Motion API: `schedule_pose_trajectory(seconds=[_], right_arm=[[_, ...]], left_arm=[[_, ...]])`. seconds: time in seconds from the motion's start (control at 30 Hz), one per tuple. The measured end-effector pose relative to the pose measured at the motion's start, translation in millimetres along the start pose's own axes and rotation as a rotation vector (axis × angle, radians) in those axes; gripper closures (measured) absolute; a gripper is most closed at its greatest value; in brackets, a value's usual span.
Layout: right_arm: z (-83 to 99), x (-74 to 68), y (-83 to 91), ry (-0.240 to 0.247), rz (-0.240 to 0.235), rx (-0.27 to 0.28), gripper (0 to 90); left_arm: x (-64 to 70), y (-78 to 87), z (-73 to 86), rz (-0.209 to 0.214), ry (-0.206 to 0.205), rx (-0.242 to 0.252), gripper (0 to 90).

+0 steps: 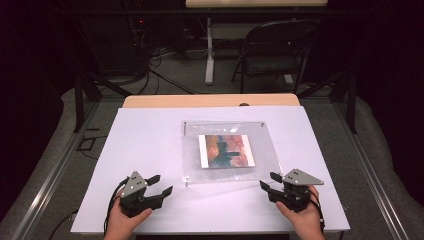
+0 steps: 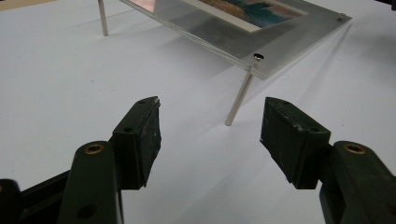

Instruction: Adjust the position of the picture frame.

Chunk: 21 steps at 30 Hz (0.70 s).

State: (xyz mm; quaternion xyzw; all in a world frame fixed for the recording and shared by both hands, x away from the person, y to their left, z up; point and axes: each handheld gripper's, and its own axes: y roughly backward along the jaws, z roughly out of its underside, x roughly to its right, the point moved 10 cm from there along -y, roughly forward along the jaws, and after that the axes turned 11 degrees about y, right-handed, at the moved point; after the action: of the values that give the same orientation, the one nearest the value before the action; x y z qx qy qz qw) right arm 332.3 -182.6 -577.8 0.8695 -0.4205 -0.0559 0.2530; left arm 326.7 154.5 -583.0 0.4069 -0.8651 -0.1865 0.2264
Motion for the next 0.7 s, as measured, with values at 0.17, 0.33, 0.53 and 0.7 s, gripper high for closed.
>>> schedule_pose_trajectory(seconds=[0.17, 0.33, 0.53, 0.7], right_arm=[[-1.8, -10.0, -1.6, 0.015, -0.026, 0.003, 48.9], [-2.4, -9.7, 0.3, 0.003, -0.023, 0.016, 48.2], [-0.2, -6.8, 2.7, -0.01, -0.011, 0.012, 47.9], [0.2, -6.5, 2.9, -0.029, -0.018, 0.011, 47.9]], left_arm=[[-1.9, 0.5, -2.5, -0.006, 0.009, 0.01, 36.1], [0.1, -3.0, -3.3, 0.003, 0.015, 0.004, 35.1], [3.5, -7.7, -7.4, -0.002, 0.001, 0.006, 34.4], [7.4, -11.8, -11.0, 0.019, 0.013, 0.004, 35.2]])
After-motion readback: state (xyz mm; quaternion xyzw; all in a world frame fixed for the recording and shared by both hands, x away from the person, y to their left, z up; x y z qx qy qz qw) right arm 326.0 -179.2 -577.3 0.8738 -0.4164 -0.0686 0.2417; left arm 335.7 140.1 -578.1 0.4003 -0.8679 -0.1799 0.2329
